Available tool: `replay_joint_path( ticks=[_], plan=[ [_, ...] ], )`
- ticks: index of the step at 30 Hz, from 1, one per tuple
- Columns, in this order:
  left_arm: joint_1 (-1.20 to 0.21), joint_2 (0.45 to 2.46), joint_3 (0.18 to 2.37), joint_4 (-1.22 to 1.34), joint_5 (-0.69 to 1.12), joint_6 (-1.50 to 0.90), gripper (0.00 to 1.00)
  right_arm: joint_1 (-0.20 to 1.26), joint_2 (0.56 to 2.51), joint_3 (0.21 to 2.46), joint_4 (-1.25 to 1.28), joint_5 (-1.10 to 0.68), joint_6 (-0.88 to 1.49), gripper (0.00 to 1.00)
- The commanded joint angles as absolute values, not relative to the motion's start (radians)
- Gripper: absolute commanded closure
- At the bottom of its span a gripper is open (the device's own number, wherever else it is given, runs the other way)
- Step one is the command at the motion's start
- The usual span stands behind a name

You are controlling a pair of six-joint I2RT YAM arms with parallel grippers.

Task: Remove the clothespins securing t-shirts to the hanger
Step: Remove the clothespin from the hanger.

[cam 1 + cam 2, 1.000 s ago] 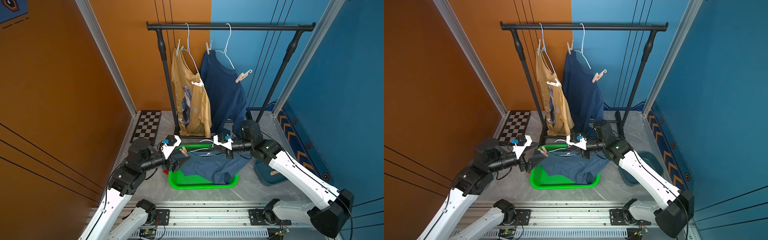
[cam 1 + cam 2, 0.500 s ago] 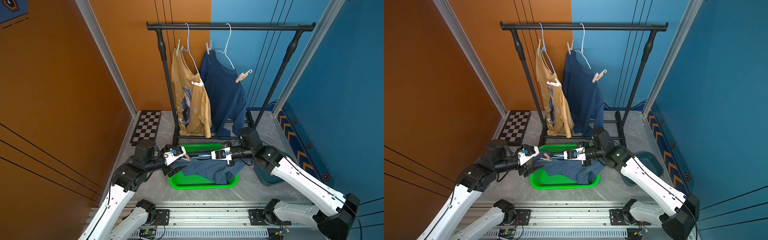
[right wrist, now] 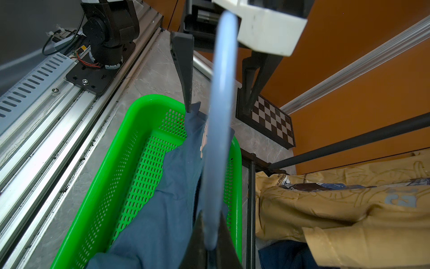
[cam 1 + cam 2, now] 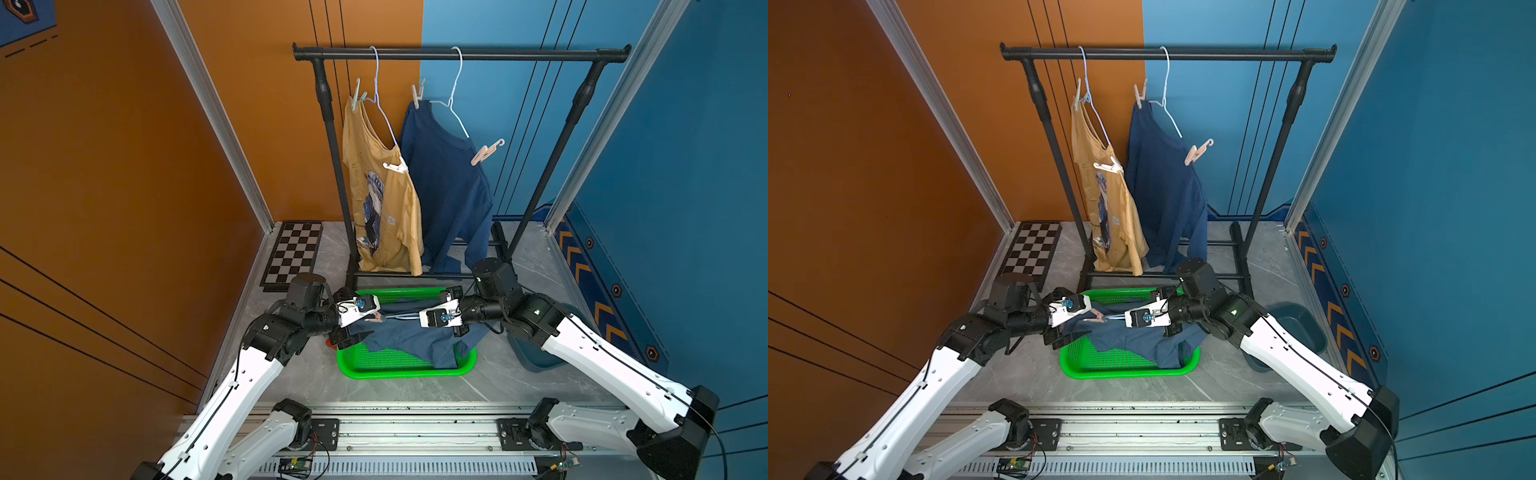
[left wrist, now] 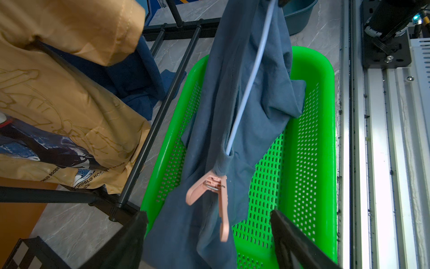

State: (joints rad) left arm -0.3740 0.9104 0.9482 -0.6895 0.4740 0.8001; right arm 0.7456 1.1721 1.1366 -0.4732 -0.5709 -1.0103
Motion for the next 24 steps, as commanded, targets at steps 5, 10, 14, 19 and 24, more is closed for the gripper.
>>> replay_joint_path(
  ticks=[5,10,14,19,24],
  plan=[
    [-0.364,0.977,0.963,-0.723,0.572,0.904,0.15,0.751,1.141,1.159,-0.526,-0.595,-1.046,1.0],
    [-0.366,1.014,0.966,-0.72,0.609,0.908,0.19,0.751,1.143,1.163,-0.527,-0.599,-1.039,1.0],
    [-0.378,1.025,0.964,-0.712,0.622,0.905,0.26,0.752,1.149,1.169,-0.526,-0.605,-1.036,1.0],
    [-0.386,1.032,0.949,-0.692,0.632,0.893,0.4,0.752,1.15,1.175,-0.526,-0.606,-1.032,1.0],
    [-0.392,1.04,0.942,-0.676,0.638,0.882,0.54,0.751,1.15,1.18,-0.526,-0.609,-1.029,1.0]
  ],
)
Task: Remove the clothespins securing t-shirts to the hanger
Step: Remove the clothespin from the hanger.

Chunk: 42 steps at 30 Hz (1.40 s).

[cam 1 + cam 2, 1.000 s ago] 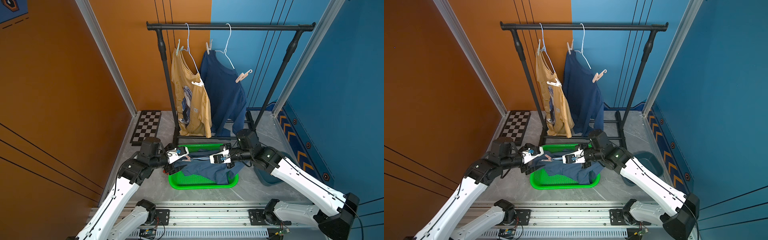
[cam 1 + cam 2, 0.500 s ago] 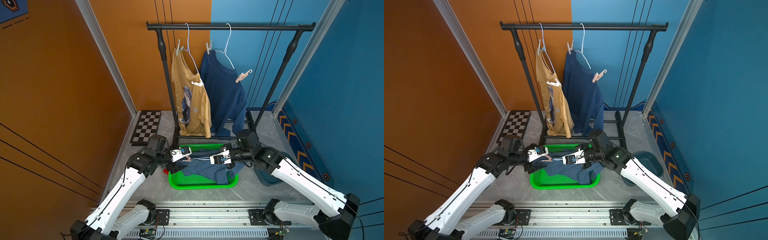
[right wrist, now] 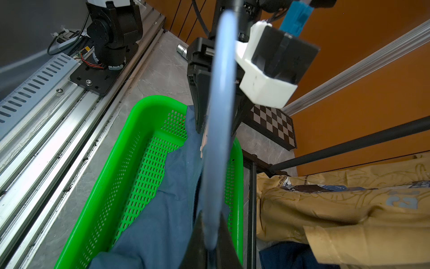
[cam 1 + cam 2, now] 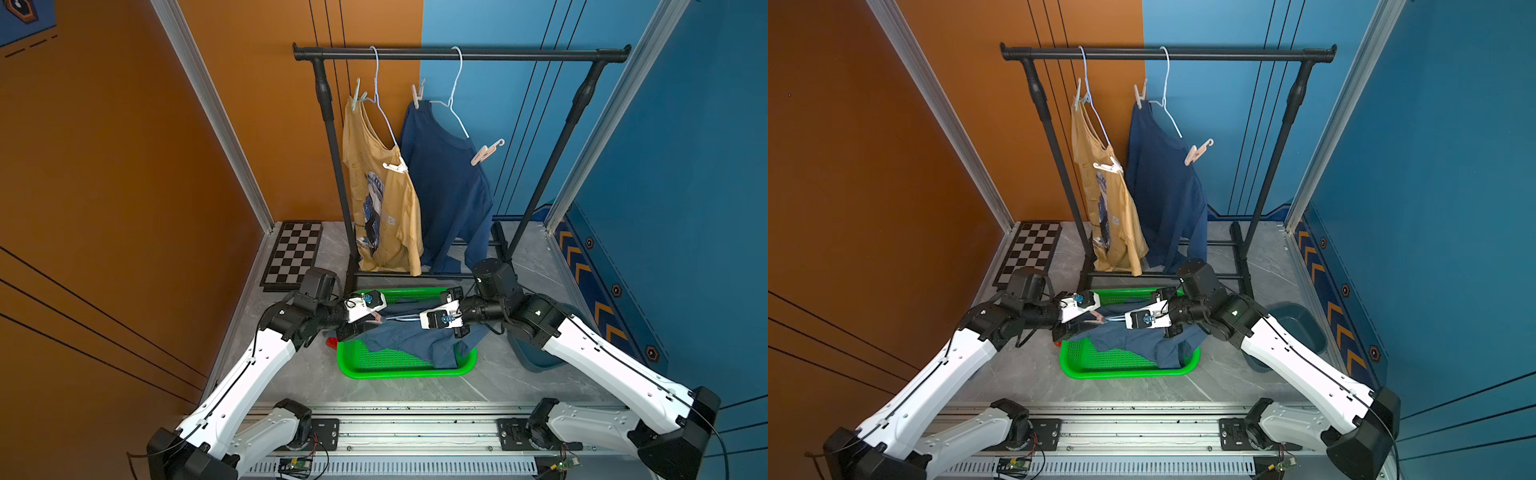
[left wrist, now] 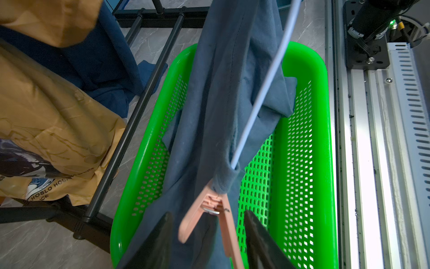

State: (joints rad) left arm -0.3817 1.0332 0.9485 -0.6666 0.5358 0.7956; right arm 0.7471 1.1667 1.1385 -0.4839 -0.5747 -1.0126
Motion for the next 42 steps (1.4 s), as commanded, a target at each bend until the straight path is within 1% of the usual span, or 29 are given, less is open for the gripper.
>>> replay_joint_path(
  ticks=[1,4,9,12,14,20,24,34,35,42],
  plan=[
    [-0.395,1.041,0.942,-0.675,0.638,0.881,0.55,0.751,1.149,1.178,-0.526,-0.609,-1.029,1.0],
    [-0.396,1.046,0.945,-0.676,0.64,0.878,0.63,0.751,1.15,1.18,-0.526,-0.61,-1.028,1.0],
    [-0.399,1.046,0.948,-0.677,0.639,0.87,0.69,0.75,1.151,1.178,-0.526,-0.607,-1.026,1.0],
    [-0.401,1.049,0.953,-0.676,0.635,0.852,0.77,0.746,1.151,1.175,-0.526,-0.606,-1.027,1.0],
    [-0.4,1.052,0.957,-0.675,0.632,0.843,0.79,0.746,1.152,1.176,-0.526,-0.606,-1.025,1.0],
    [-0.395,1.044,0.96,-0.676,0.611,0.841,0.82,0.73,1.147,1.168,-0.526,-0.609,-1.016,1.0],
    [-0.384,1.026,0.969,-0.676,0.604,0.838,0.82,0.709,1.133,1.141,-0.526,-0.608,-1.013,1.0],
    [-0.36,1.017,0.996,-0.676,0.623,0.814,0.83,0.709,1.123,1.108,-0.525,-0.606,-0.992,1.0],
    [-0.358,1.016,0.995,-0.676,0.623,0.812,0.83,0.677,1.121,1.106,-0.525,-0.607,-0.992,1.0],
    [-0.325,0.996,0.999,-0.676,0.624,0.801,0.84,0.656,1.114,1.094,-0.525,-0.61,-0.988,1.0]
  ],
)
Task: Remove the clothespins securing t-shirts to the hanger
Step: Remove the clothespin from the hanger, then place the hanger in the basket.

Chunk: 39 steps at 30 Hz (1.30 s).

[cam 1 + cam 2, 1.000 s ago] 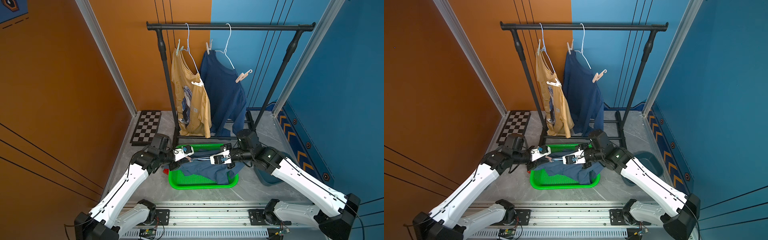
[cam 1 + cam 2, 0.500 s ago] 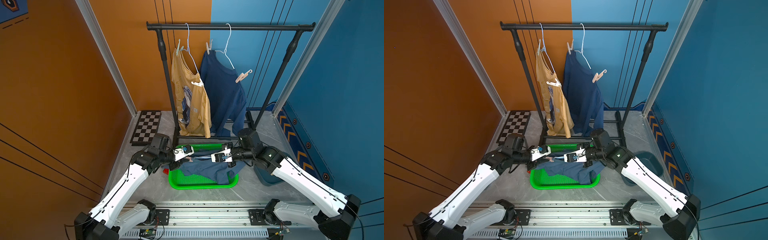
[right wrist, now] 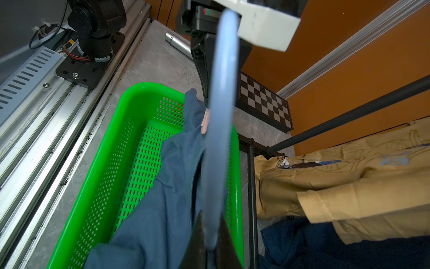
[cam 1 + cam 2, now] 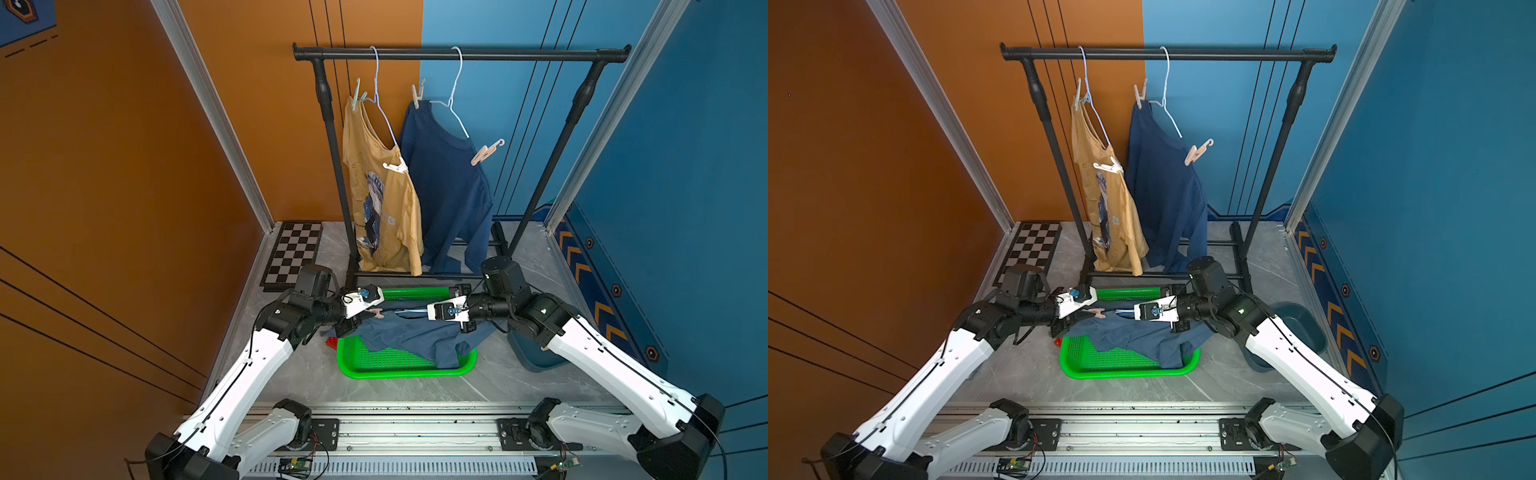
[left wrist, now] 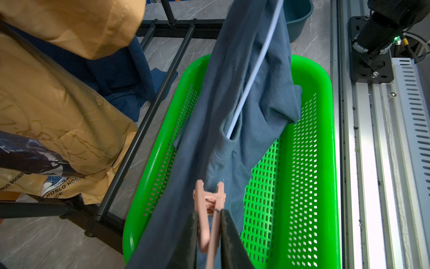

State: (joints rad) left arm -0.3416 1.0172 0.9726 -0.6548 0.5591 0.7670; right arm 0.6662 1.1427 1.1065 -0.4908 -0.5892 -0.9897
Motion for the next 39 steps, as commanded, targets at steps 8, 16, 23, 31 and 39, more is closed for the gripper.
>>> replay_joint_path(
  ticks=[8,16,23,31,39],
  plan=[
    [-0.321,1.014,1.024,-0.676,0.676,0.686,0.84,0.599,1.149,1.086,-0.53,-0.595,-0.905,1.0],
    [-0.346,1.02,1.021,-0.663,0.679,0.595,0.84,0.569,1.287,1.093,-0.529,-0.608,-0.798,1.0],
    [-0.364,1.025,1.001,-0.597,0.667,0.521,0.84,0.515,1.442,1.177,-0.54,-0.661,-0.761,1.0],
    [-0.395,1.05,0.97,-0.505,0.656,0.454,0.84,0.472,1.612,1.313,-0.654,-0.659,-0.814,1.0],
    [-0.417,1.075,0.939,-0.429,0.644,0.412,0.83,0.464,1.727,1.379,-0.709,-0.588,-0.834,1.0]
  ],
)
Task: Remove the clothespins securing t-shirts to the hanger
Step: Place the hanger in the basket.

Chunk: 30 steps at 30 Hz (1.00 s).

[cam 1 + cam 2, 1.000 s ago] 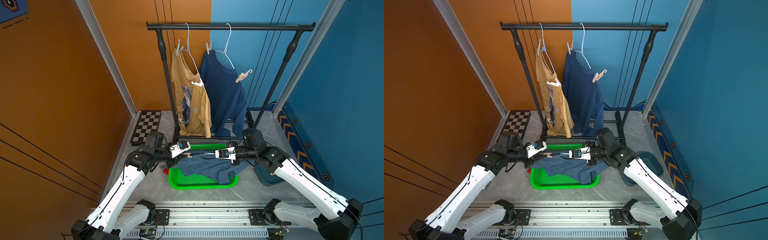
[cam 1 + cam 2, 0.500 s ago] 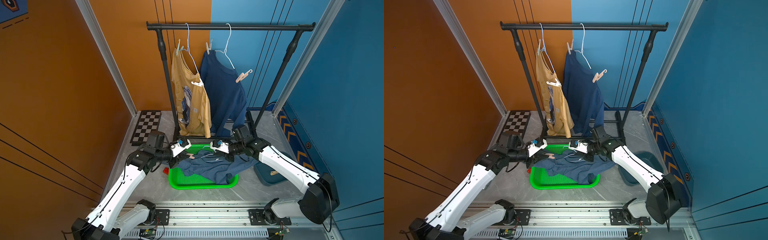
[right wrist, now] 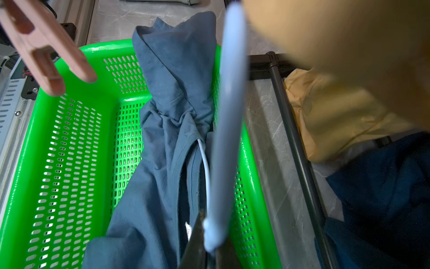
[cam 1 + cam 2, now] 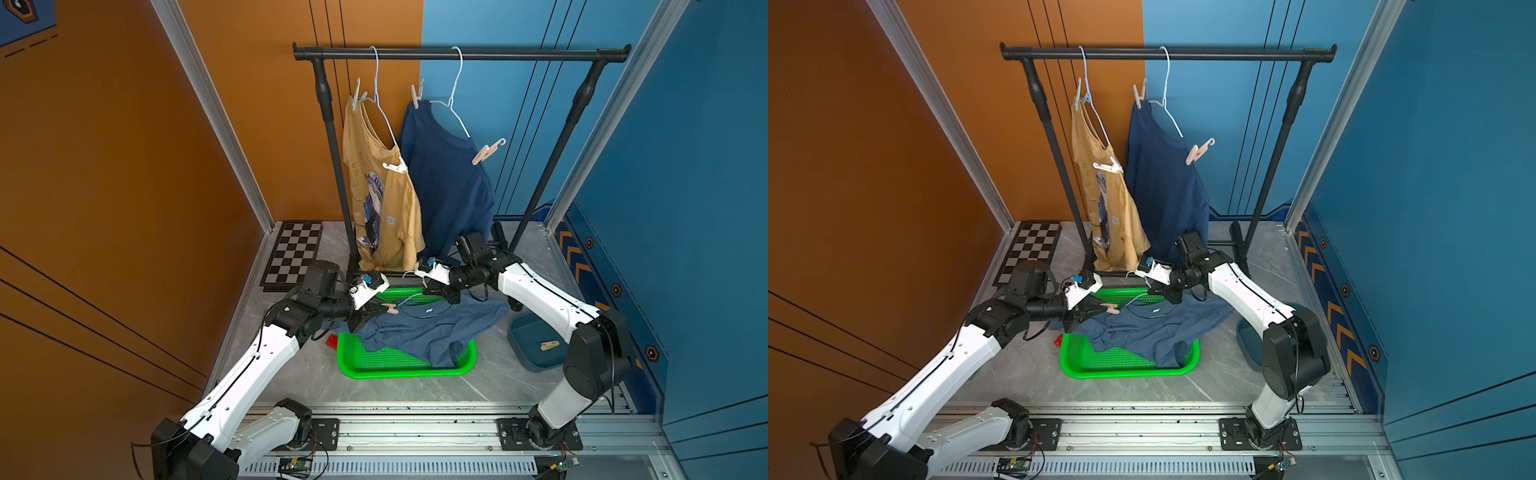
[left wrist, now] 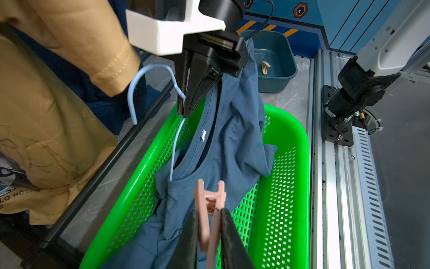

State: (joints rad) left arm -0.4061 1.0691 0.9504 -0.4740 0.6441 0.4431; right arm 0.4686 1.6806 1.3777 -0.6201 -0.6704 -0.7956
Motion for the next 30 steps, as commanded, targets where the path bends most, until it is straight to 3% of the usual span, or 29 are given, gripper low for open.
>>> replay_joint_path(
  ticks=[1,3,8,18,30],
  plan=[
    [-0.42,1.078,0.939,-0.424,0.643,0.408,0.83,0.462,1.736,1.382,-0.71,-0.576,-0.836,1.0],
    [-0.426,1.084,0.939,-0.413,0.642,0.398,0.83,0.454,1.75,1.387,-0.707,-0.557,-0.837,0.98],
    [-0.44,1.099,0.94,-0.402,0.629,0.381,0.83,0.442,1.746,1.393,-0.707,-0.576,-0.834,0.78],
    [-0.461,1.117,0.948,-0.383,0.613,0.349,0.83,0.428,1.719,1.388,-0.706,-0.534,-0.813,0.56],
    [-0.489,1.145,0.969,-0.364,0.575,0.248,0.82,0.425,1.493,1.203,-0.504,-0.324,-0.764,0.38]
  ],
)
